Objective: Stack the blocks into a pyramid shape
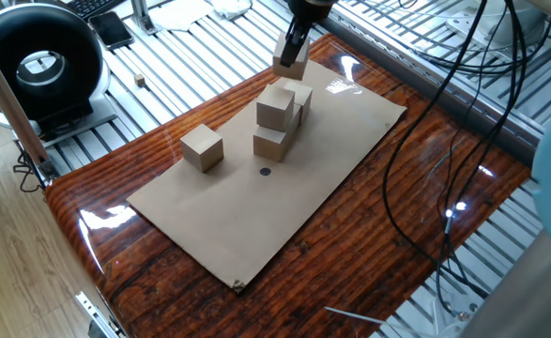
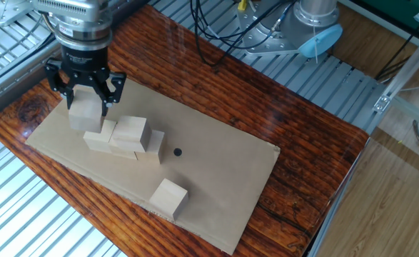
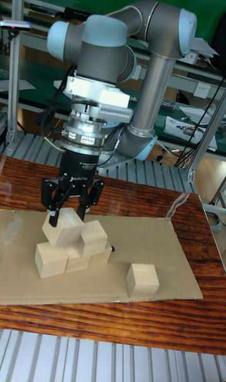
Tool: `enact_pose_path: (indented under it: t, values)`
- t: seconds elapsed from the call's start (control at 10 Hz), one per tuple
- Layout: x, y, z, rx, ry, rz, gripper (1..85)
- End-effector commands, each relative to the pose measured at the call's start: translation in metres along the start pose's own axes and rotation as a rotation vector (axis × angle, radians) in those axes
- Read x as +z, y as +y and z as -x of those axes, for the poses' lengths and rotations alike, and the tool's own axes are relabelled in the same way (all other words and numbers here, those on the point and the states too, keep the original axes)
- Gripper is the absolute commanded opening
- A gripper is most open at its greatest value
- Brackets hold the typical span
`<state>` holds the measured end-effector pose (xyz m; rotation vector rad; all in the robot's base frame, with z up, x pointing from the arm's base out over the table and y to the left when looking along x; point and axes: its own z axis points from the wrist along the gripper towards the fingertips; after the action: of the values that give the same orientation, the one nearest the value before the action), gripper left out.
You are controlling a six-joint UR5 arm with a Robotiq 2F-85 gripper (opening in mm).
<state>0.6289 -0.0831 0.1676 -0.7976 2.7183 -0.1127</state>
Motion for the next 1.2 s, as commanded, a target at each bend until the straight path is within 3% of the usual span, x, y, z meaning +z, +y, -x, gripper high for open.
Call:
enact_pose_path:
  t: [0.0, 0.2, 1.1]
  values:
    - [0.006, 0.005, 0.002, 0.043, -0.012, 0.035, 1.0]
    - [0.008, 0.014, -0.001, 0.081, -0.002, 0.072, 1.0]
    - [0.018, 0.014, -0.007, 0.063, -0.013, 0.088, 1.0]
